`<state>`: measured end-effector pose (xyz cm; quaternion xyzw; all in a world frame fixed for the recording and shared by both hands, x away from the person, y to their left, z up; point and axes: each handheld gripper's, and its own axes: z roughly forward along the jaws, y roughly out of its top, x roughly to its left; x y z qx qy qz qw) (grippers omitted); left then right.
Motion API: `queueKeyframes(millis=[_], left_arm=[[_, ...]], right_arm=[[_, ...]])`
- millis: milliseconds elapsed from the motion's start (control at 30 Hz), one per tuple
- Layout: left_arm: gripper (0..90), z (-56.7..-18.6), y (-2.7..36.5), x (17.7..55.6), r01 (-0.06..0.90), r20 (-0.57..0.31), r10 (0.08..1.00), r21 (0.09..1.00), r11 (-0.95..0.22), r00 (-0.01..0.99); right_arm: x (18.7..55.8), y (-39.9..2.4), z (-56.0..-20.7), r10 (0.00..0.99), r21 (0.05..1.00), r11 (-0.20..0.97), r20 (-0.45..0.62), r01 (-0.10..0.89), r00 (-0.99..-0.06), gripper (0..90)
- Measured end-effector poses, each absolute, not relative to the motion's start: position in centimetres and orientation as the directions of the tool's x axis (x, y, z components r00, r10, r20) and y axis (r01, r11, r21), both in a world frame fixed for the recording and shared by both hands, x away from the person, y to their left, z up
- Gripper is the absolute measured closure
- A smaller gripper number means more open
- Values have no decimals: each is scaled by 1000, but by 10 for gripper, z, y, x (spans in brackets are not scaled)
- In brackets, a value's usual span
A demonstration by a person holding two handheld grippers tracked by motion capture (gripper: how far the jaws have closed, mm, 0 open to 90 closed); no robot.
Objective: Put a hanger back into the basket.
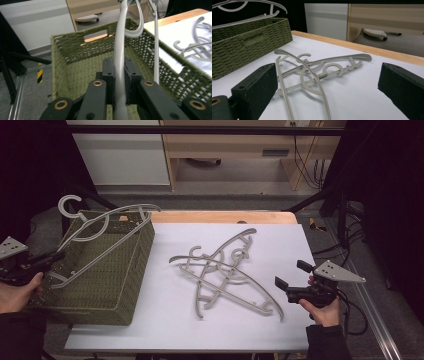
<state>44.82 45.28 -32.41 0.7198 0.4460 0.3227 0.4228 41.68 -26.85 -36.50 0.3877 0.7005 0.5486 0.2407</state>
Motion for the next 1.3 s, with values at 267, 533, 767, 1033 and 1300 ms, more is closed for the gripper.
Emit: queueKeyframes(millis=[267,533,767,1033,1300], left_arm=[[810,-330,474,446,392,95,917,883,-258,388],[809,-336,488,450,419,91,931,875,-244,352],[808,-345,491,455,454,89,937,856,-245,338],[805,-359,475,466,502,135,930,810,-303,343],[805,-363,466,474,575,162,919,738,-354,359]], right_arm=[[417,-269,-365,807,956,97,88,278,-584,26],[417,-269,-365,809,955,97,87,279,-582,26],[417,-269,-365,808,955,101,85,279,-582,26],[417,-268,-366,808,954,103,85,283,-583,25],[416,-269,-365,807,956,98,86,277,-585,26]])
